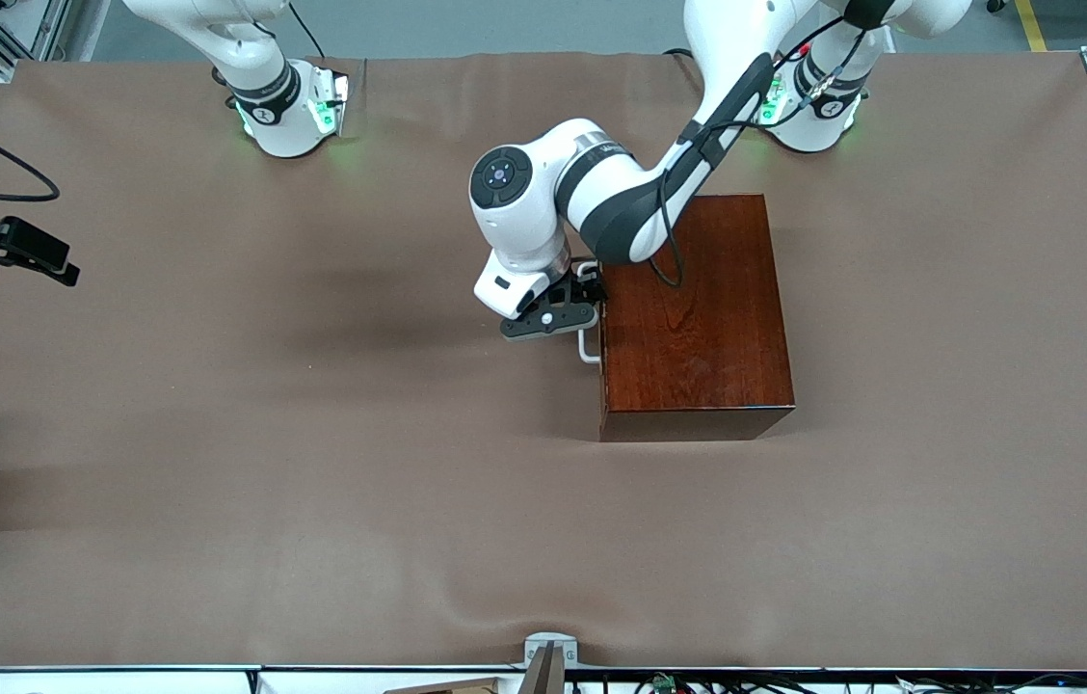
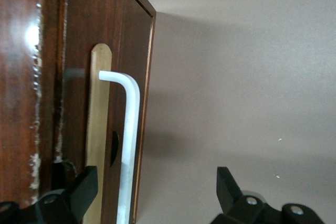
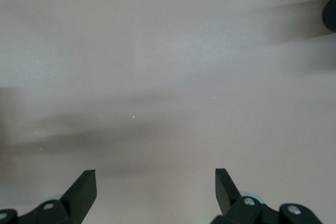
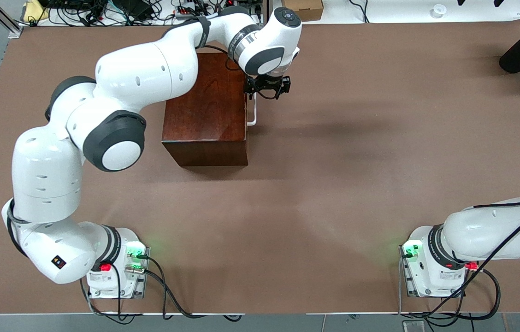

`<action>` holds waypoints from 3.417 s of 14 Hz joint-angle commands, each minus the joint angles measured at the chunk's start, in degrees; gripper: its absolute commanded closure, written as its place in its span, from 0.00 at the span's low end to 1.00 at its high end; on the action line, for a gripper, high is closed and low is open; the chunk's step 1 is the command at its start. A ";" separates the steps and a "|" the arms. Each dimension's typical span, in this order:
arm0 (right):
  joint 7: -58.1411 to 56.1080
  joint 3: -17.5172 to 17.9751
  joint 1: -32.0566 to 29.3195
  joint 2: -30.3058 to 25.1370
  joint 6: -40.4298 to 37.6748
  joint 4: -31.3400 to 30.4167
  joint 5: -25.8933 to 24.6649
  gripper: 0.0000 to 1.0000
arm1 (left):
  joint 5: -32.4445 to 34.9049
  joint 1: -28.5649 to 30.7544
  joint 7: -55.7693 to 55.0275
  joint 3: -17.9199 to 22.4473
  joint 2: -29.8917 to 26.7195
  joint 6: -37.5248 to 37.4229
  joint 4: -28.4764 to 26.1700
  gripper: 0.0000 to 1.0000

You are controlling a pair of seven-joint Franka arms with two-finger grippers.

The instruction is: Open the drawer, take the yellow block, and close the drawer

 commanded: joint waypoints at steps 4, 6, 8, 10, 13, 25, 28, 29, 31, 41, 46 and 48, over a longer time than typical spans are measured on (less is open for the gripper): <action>0.54 0.29 -0.15 -0.50 0.05 -0.08 0.34 0.00 | -2.84 -1.40 -1.10 0.67 1.96 -2.30 3.16 0.00; 0.54 0.29 -0.15 -0.41 0.31 -0.08 0.51 0.00 | -2.93 -1.49 -1.54 0.40 1.96 -4.15 3.17 0.00; 0.54 0.29 -0.15 -0.41 0.31 -0.08 0.43 0.00 | -4.50 -1.49 -1.55 0.66 1.96 -4.86 3.25 0.00; 0.54 0.29 -0.15 -0.41 0.31 -0.08 0.42 0.00 | -4.69 -1.40 -1.55 0.75 2.13 -4.51 3.25 0.00; 0.54 0.29 0.03 -0.41 0.23 -0.08 0.25 0.00 | -4.60 -1.40 -1.55 0.84 4.50 -4.24 5.45 0.00; 0.54 0.29 -0.06 -0.41 0.31 -0.08 0.25 0.00 | -4.51 -1.40 -1.55 1.28 5.91 -0.47 5.63 0.00; 0.54 0.29 -0.06 -0.41 0.31 -0.08 0.25 0.00 | -4.51 -2.19 -5.22 1.28 6.09 1.37 5.63 0.00; 0.54 0.29 -0.06 -0.41 0.31 -0.08 0.25 0.00 | -4.60 -2.19 -5.76 1.28 6.09 1.90 5.63 0.00; 0.54 0.29 -0.06 -0.41 0.31 -0.08 0.25 0.00 | -4.60 -2.28 -6.12 1.28 6.09 1.91 5.63 0.00; 0.54 0.29 0.12 -0.33 0.49 -0.08 0.25 0.00 | -4.60 -2.98 -7.87 1.28 6.35 7.44 5.72 0.00; 0.54 0.29 0.12 -0.33 0.66 -0.08 0.25 0.00 | -4.60 -2.98 -7.87 1.28 6.88 10.61 5.72 0.00; 0.54 0.29 0.12 -0.33 0.75 -0.08 0.16 0.00 | -4.69 -2.98 -7.87 1.19 6.88 11.57 5.72 0.00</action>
